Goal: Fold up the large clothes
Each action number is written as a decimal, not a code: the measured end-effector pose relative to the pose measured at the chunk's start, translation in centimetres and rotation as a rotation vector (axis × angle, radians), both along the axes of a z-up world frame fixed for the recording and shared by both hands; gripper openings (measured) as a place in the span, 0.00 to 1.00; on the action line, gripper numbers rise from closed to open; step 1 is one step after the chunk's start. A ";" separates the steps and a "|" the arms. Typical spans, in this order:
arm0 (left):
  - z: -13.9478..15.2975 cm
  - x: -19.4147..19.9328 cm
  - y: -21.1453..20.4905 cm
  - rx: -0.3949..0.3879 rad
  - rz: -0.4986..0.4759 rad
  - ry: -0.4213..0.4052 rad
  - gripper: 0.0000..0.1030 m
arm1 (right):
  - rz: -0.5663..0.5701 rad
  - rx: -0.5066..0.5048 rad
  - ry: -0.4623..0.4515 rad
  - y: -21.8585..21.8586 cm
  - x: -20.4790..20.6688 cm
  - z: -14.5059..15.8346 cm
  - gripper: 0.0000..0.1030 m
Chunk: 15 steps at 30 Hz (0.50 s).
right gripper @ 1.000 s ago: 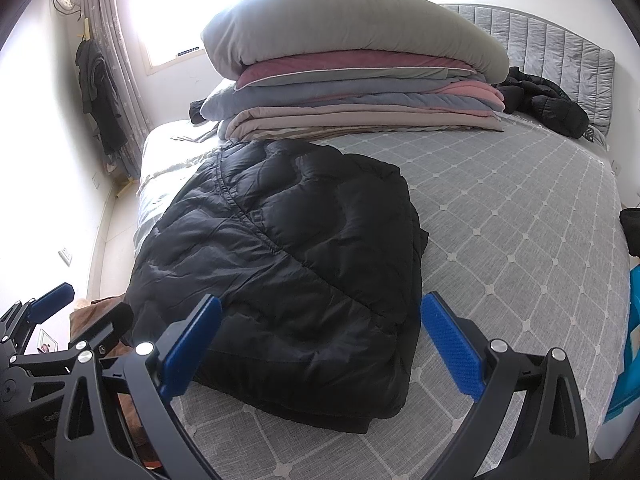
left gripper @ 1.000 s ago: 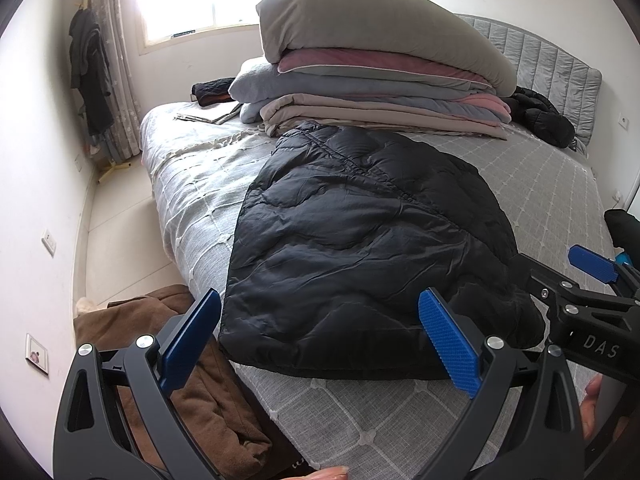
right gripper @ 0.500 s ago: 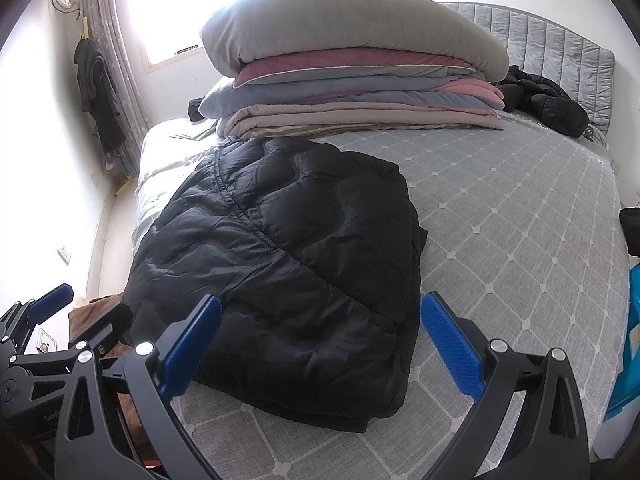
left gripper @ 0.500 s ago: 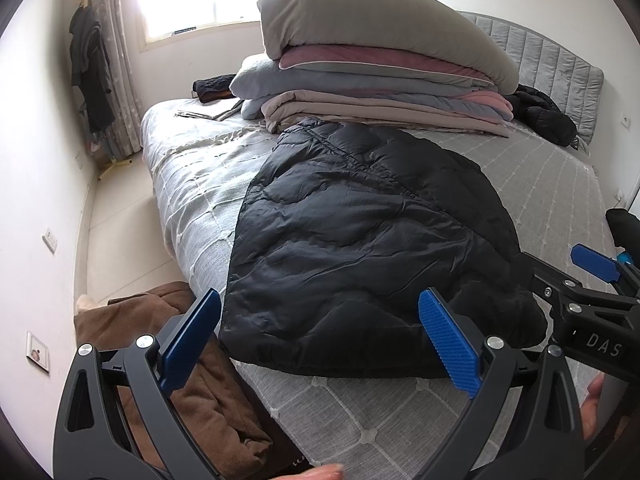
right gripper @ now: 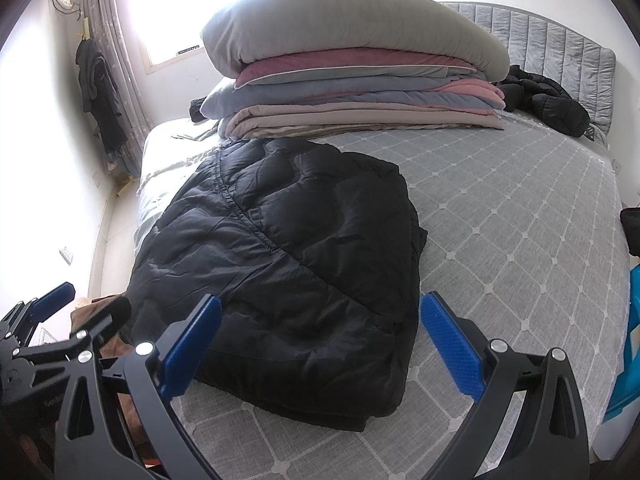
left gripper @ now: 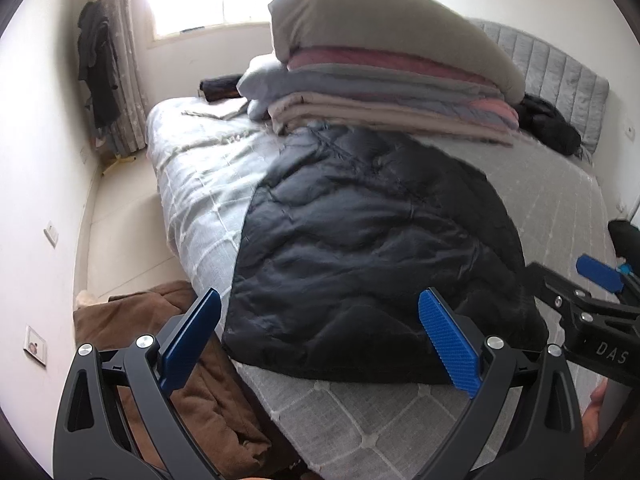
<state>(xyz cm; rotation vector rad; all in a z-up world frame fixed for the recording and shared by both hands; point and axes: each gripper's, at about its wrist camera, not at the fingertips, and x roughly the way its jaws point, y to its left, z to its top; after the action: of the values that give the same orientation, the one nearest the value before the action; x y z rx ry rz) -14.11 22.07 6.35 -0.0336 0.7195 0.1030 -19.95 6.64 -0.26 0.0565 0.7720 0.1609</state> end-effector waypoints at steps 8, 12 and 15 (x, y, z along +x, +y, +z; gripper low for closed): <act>-0.2 0.5 -0.1 0.031 0.023 -0.018 0.92 | -0.012 0.011 -0.012 -1.8 -0.4 0.7 0.93; -0.9 1.4 -1.1 0.083 0.030 0.064 0.92 | -0.033 0.002 -0.024 -3.4 -1.1 1.3 0.93; -0.9 1.1 -2.1 0.116 0.022 0.056 0.92 | -0.054 -0.012 -0.032 -4.8 -1.8 1.5 0.93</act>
<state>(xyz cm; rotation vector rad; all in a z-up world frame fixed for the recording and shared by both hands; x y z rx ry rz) -12.97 19.96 5.50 0.0730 0.7685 0.1670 -21.76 1.79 1.24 0.0627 0.7391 0.1059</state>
